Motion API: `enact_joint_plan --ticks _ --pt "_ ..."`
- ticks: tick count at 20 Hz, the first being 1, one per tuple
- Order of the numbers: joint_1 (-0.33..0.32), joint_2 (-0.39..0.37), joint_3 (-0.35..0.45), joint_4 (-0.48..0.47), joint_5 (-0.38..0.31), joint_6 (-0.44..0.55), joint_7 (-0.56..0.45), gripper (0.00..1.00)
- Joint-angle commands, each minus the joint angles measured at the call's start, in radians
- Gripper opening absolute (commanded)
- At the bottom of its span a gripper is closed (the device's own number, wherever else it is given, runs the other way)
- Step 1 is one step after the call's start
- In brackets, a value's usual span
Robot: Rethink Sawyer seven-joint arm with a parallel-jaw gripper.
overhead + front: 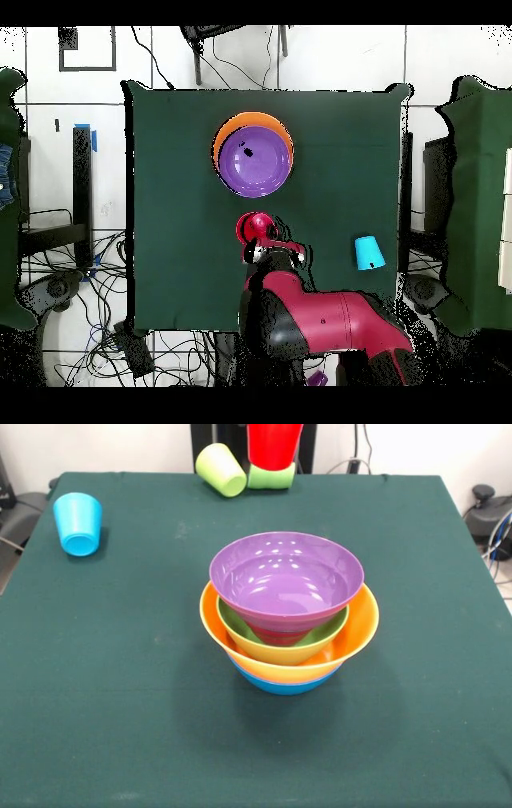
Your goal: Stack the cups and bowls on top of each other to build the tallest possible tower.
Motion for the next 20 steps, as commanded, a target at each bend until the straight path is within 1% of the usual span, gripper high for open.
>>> enact_joint_plan --ticks 1,3,4,10,11,12,15,17,18,20 --pt "0.022 0.007 0.028 -0.081 0.050 0.543 -0.185 0.00" --pt "0.005 0.003 0.040 -0.070 0.061 0.531 -0.171 0.00" --pt "-0.010 0.000 0.059 -0.068 0.068 0.532 -0.178 0.00" --pt "-0.065 -0.038 0.124 -0.044 0.091 0.563 -0.178 0.00" --pt "-0.071 -0.040 0.130 -0.048 0.089 0.568 -0.176 0.00" --pt "-0.065 -0.032 0.128 -0.072 0.080 0.578 -0.159 0.00" --pt "-0.062 -0.006 0.145 -0.126 0.060 0.597 -0.149 0.00" --pt "-0.053 0.024 0.152 -0.165 0.033 0.560 -0.130 0.00" --pt "-0.048 0.039 0.154 -0.183 0.024 0.519 -0.111 0.00" --pt "-0.039 0.050 0.152 -0.192 0.038 0.482 -0.071 0.00"
